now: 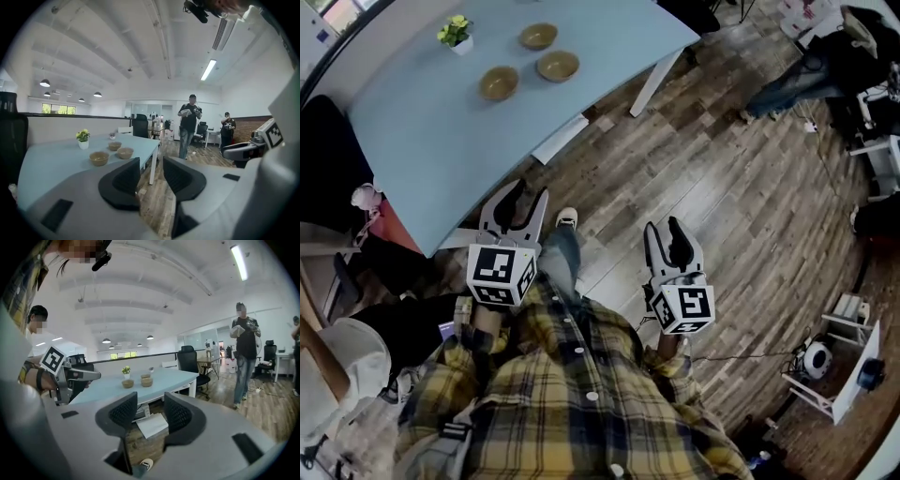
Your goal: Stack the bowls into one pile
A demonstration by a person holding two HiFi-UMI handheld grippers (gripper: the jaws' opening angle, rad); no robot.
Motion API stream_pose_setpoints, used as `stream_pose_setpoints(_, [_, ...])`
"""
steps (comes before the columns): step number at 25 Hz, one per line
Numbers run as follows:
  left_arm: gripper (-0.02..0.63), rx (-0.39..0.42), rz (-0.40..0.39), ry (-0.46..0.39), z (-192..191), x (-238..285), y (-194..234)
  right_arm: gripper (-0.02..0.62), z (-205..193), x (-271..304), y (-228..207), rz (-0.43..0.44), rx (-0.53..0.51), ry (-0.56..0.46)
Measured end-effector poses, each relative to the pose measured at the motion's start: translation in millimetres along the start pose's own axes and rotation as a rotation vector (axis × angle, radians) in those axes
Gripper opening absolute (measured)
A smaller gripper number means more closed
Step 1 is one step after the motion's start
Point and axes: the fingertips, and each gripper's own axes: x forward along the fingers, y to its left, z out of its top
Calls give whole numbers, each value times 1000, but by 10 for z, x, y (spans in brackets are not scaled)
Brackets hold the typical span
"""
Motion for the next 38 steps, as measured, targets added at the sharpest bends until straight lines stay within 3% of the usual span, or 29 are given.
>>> stream_pose_setpoints(8, [166, -19, 36, -25, 470, 843, 611, 184, 511, 1143, -201, 65, -20, -3])
stream_pose_setpoints(15, [175, -37, 68, -39, 631, 1348, 1148, 201, 723, 1971, -231, 107, -34, -1])
stream_pose_setpoints(27, [179, -79, 135, -16, 586, 1469, 1618, 215, 866, 2598, -66, 179, -50, 38])
stream_pose_setpoints(38, [181, -160, 343, -9, 503, 1629, 2191, 229, 1039, 3683, 3, 370, -108, 70])
